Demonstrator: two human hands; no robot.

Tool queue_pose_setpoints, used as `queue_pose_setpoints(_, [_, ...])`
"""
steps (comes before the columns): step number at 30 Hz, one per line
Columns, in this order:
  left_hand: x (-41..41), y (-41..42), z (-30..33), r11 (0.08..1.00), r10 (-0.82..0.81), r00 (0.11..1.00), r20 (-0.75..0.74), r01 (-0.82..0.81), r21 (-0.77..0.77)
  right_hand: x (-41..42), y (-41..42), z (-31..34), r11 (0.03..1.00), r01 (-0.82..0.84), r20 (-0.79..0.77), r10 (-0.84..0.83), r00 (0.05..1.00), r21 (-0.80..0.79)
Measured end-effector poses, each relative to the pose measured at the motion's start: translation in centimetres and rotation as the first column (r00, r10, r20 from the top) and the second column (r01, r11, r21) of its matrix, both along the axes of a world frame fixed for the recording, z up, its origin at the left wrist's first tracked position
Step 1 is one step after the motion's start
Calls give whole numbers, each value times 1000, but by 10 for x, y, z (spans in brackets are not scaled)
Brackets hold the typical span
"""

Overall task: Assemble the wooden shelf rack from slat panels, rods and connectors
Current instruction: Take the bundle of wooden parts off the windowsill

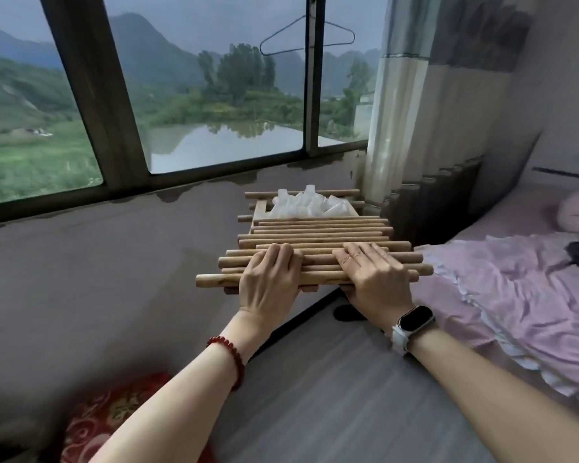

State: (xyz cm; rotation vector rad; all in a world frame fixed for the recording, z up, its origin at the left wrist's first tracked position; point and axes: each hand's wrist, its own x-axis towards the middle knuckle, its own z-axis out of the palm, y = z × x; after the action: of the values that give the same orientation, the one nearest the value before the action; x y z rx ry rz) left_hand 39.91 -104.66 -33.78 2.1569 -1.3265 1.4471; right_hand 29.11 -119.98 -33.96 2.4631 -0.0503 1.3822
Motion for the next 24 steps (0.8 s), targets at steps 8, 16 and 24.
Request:
queue_pose_setpoints(8, [85, -78, -140, 998, -36, 996, -79, 40, 43, 78, -74, -143, 997, 63, -54, -61, 997, 48])
queue_pose_setpoints(16, [125, -144, -367, 995, -85, 996, -40, 87, 43, 113, -134, -366, 985, 131, -161, -112, 981, 110])
queue_pose_setpoints(24, [147, -188, -623, 985, -78, 991, -107, 93, 144, 133, -175, -628, 974, 117, -224, -72, 972, 196])
